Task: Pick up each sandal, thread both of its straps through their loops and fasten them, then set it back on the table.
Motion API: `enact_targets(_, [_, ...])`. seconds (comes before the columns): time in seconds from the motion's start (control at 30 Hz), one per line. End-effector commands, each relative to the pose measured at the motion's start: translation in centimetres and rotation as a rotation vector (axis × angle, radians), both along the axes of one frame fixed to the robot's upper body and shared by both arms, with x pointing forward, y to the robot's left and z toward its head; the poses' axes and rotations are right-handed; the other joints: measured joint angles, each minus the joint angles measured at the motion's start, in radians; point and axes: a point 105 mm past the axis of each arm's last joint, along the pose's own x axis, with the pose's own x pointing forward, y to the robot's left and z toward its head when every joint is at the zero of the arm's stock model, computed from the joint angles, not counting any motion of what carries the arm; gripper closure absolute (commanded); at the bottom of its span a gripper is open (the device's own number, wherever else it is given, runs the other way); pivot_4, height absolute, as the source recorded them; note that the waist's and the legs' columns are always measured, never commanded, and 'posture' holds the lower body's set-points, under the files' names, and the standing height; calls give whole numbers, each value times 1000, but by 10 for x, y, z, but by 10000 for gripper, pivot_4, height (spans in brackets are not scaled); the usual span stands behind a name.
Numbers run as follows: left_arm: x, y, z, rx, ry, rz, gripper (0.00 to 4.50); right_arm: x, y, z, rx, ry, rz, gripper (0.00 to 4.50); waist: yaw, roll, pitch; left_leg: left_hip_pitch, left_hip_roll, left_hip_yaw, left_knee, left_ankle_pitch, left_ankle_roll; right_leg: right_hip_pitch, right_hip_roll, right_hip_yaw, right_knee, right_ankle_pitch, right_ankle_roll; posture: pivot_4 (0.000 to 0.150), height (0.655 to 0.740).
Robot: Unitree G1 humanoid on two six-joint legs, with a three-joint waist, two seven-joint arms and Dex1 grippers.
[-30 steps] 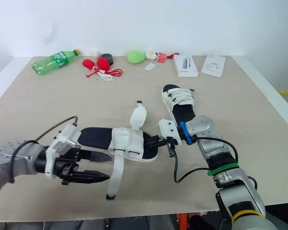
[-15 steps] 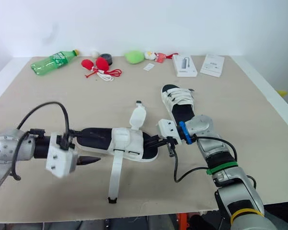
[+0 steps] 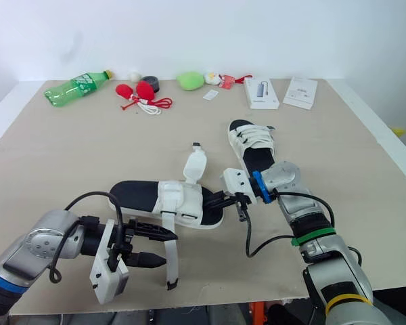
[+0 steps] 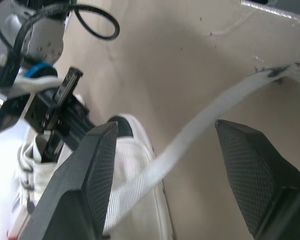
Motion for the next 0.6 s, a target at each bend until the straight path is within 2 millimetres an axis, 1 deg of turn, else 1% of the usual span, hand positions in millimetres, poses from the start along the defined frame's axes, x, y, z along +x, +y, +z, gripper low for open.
enact_targets(0.03, [3,-7,-2,10,4,-14,13047,-2,-10,-8,-51,17,-29,45000,0,0,0,0,0,0,0,0,0,0,0,0,0,0,0,1500,7400])
enact_targets(0.07, [4,-10,0,2,2,-15,13047,-3,-10,-8,-51,18,-30,45000,2,0,0,0,0,0,0,0,0,0,0,0,0,0,0,1500,7400])
enact_targets(0.1, [6,-11,1,-1,1,-14,16838,-3,-10,-8,-52,19,-32,45000,2,0,0,0,0,0,0,0,0,0,0,0,0,0,1,1500,7400])
enact_targets(0.17, [10,-12,1,8,7,-5,19736,-3,-11,-8,-53,20,-35,45000,2,0,0,0,0,0,0,0,0,0,0,0,0,0,1,1500,7400])
enact_targets(0.2, [11,-11,1,12,10,2,24974,-3,-10,-8,-53,20,-36,45000,2,0,0,0,0,0,0,0,0,0,0,0,0,0,1,1500,7400])
enact_targets(0.23, [13,-10,1,14,15,10,28453,-3,-10,-8,-53,20,-37,45000,2,0,0,0,0,0,0,0,0,0,0,0,0,0,1,1500,7400])
enact_targets(0.27, [14,-9,1,14,18,14,34056,-3,-10,-8,-53,21,-38,45000,2,0,0,0,0,0,0,0,0,0,0,0,0,0,1,1500,7400])
enact_targets(0.3, [15,-8,3,11,28,23,37928,-3,-10,-8,-53,21,-39,45000,2,0,0,0,0,0,0,0,0,0,0,0,0,0,1,1500,7400])
enact_targets(0.33, [16,-8,5,-2,46,37,44066,-3,-10,-8,-53,21,-39,45000,2,0,0,0,0,0,0,0,0,0,0,0,0,0,2,1500,7400])
enact_targets(0.47, [20,-7,15,-70,140,96,44066,-3,-10,-9,-55,23,-38,45000,2,0,0,0,0,0,1,0,0,1,0,0,0,0,2,1500,7400])
enact_targets(0.53, [22,-6,21,-125,254,150,44066,-3,-9,-9,-54,23,-37,45000,2,0,0,0,0,0,1,0,0,1,0,0,1,0,2,1500,7400])
enact_targets(0.6, [24,-5,28,-198,406,205,44066,-2,-9,-9,-53,23,-35,45000,2,0,0,0,0,0,1,0,0,1,0,0,1,0,2,1500,7400])
